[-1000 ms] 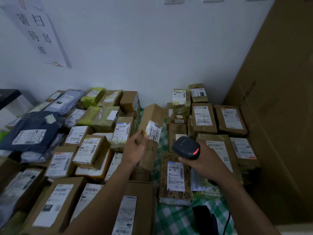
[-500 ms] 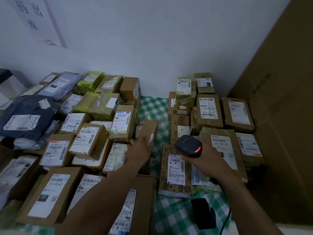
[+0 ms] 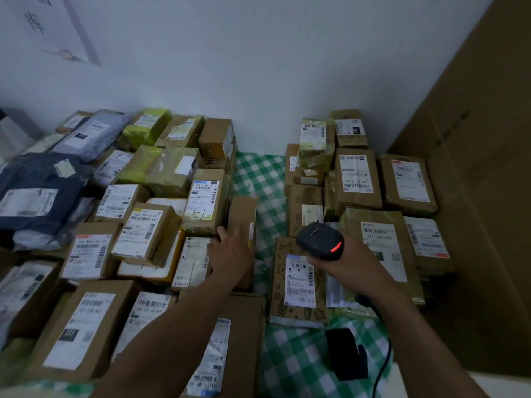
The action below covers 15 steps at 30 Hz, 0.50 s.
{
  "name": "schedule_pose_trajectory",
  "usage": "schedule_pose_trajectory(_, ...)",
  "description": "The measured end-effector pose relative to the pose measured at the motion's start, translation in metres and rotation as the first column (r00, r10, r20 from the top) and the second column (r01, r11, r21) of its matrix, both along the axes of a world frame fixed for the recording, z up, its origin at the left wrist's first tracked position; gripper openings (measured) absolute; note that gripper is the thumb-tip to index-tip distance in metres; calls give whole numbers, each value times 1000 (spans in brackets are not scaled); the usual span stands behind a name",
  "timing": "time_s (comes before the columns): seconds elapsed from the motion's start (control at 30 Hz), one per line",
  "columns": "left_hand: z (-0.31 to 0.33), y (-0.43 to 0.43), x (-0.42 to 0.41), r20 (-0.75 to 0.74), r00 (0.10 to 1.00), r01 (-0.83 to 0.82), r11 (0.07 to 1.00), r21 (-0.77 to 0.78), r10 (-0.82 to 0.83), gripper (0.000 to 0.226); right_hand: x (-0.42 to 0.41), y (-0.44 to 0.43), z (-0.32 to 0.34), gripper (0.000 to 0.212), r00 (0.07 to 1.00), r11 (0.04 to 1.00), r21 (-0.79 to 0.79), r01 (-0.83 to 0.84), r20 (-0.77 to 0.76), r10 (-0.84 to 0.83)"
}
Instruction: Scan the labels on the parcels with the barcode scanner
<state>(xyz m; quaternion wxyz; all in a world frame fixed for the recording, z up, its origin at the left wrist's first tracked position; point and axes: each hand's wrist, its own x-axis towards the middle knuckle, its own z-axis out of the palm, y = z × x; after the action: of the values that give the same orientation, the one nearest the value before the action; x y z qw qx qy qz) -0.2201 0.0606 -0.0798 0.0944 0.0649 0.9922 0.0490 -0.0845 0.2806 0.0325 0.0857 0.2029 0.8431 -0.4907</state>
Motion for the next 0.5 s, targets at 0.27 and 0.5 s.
schedule_pose_trajectory(0.27,-1,2,1,3,998,66,989,130,-67,51,8,9,2,51,998,998,-39,40,-40,-42)
schedule_pose_trajectory(0.5,18,52,34,444,861,-123,746,654,-247,16,27,23,-7,51,986,979,-133,153,-42,-160)
